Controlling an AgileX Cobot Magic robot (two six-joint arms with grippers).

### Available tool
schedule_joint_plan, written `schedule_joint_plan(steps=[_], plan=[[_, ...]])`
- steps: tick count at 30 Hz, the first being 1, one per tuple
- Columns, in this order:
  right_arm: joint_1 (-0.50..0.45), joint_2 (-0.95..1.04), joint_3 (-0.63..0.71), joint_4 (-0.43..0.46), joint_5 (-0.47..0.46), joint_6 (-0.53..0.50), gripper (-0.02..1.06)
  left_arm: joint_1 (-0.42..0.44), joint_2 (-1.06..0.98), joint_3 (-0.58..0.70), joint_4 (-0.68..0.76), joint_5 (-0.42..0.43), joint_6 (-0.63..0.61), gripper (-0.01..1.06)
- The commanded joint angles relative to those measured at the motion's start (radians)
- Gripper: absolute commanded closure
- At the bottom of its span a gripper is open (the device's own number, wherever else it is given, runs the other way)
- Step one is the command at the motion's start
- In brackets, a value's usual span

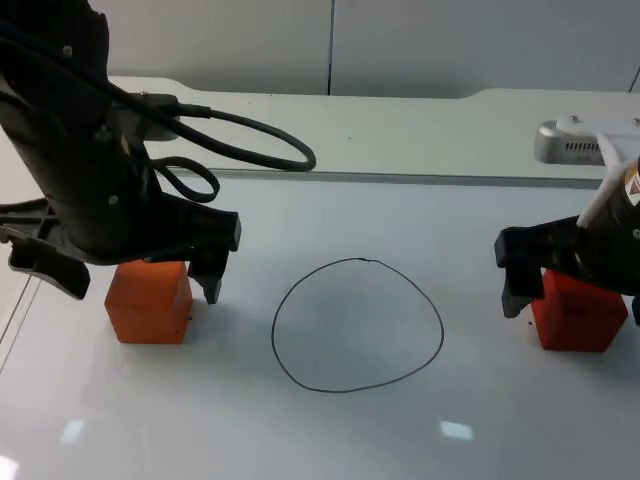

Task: Pick up one cube with the left hand and another cube with the right hand. First place the cube in the right hand at the target position, then stack the cube in the left hand on top.

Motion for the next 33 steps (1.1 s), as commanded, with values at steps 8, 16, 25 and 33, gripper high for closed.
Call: schedule_joint_plan(steps=[8, 16, 25, 33], plan=[[0.006, 0.023, 0.004, -0.008, -0.061, 0.036, -0.01, -0.008, -0.001, -0.006, 0.011, -0.012, -0.011, 0.00], [0.006, 0.023, 0.004, -0.052, -0.071, 0.074, 0.14, -0.008, -0.001, -0.006, 0.011, -0.014, -0.011, 0.08], [0.003, 0.021, 0.004, -0.241, -0.013, 0.289, 1.04, -0.008, 0.010, -0.006, 0.079, 0.039, -0.143, 1.05], [0.003, -0.085, -0.003, -0.269, -0.025, 0.289, 1.04, -0.006, -0.072, -0.008, 0.251, 0.070, -0.171, 1.05]])
